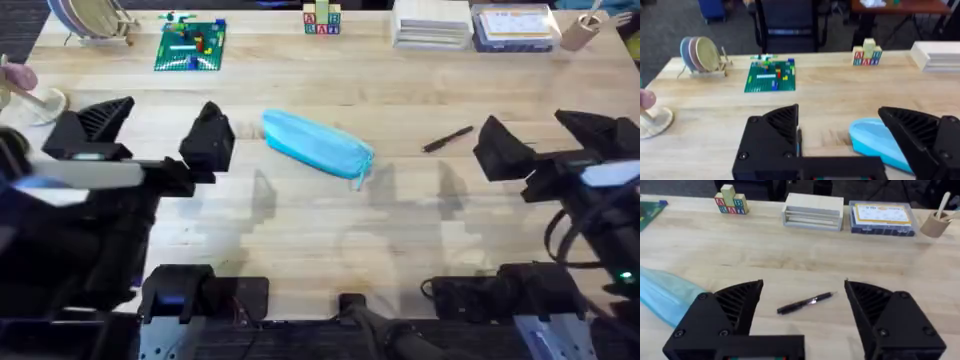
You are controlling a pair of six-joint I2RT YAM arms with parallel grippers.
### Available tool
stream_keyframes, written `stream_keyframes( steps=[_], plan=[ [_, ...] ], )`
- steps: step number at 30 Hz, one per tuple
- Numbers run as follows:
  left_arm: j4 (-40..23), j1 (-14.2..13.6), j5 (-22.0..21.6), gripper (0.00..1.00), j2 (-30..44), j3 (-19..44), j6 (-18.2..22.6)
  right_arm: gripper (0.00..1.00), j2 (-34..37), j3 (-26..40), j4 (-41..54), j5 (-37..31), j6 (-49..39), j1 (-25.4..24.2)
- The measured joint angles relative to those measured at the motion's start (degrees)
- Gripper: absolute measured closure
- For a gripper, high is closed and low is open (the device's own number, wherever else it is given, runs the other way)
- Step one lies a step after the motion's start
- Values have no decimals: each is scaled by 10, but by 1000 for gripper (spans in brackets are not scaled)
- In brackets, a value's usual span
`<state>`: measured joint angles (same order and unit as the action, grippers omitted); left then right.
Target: Unzip the bag, pick up the pens from the table one at a time and place them inside, then zip the bag closed.
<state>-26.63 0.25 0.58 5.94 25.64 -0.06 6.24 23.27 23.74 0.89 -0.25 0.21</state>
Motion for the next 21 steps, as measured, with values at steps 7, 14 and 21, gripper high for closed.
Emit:
stream_keyframes(
  steps=[7,14,21],
  plan=[
    [-115,0,0,9,163,148,1,4,157,147,115,0,0,0],
    [-202,0,0,8,301,252,1,4,268,245,187,0,0,0],
    [-281,0,0,8,479,361,1,4,377,276,243,4,18,0]
  ],
)
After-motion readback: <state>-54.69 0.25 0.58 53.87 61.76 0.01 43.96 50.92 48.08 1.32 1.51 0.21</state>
